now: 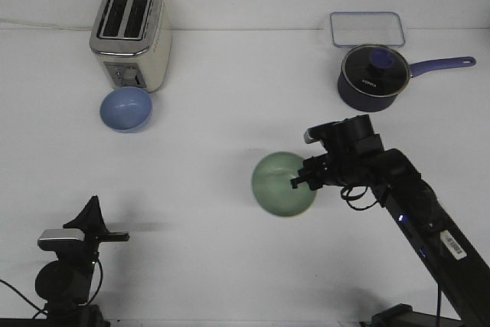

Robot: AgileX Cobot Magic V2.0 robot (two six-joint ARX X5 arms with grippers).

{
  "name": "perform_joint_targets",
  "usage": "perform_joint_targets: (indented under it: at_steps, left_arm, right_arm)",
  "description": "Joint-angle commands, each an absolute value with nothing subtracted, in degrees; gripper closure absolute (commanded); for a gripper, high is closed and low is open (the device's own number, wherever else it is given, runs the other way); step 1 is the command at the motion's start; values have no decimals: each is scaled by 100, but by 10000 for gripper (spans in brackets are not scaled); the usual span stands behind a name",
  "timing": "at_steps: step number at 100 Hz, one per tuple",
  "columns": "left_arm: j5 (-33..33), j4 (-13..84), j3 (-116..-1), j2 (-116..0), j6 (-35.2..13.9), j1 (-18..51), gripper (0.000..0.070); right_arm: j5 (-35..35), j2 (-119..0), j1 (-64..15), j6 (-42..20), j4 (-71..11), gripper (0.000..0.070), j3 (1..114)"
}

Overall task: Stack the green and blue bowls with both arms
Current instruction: 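Carry the green bowl toward the robot and set it down mid-table, then release the green bowl and retract the right gripper to rest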

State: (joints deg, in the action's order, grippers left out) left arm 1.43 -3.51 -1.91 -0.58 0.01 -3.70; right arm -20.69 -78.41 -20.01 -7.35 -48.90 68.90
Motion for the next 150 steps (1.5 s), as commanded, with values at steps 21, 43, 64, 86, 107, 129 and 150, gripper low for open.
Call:
perform_joint_targets:
  at_steps: [21,43,64,86,107,129,150]
  left_arm:
    - [143,-438,-91,-60,-47,-373,685]
    - [143,-438,-91,-60,-47,-373,685]
    - [143,-436,-91,-60,-47,-373,685]
    - [143,-438,-91,-60,-47,-373,685]
    - [141,-438,-91,-60,-47,-373,685]
    - [143,-475,-93,-60,102,-373,685]
    - [141,-471,-93,-60,99,-373,685]
  right_arm:
    - [-2099,-8154,-2567,-1229,-4128,700,5986]
    - [-2112,-8637,-2910,-1264,-3885,700,5867]
    - [-2119,-9045,-3068,-1258,-3830,700,5867]
    - [-2259,-9043,-3109,-1234,-3750,318,5900]
    - [-2532,-8501,-2980,-1157,-3756,278,6163]
    - [-1935,-7303,-2357,-991,-3616,278,6442]
    - [-1269,-6149,-1347,-484,-3520,278,6442]
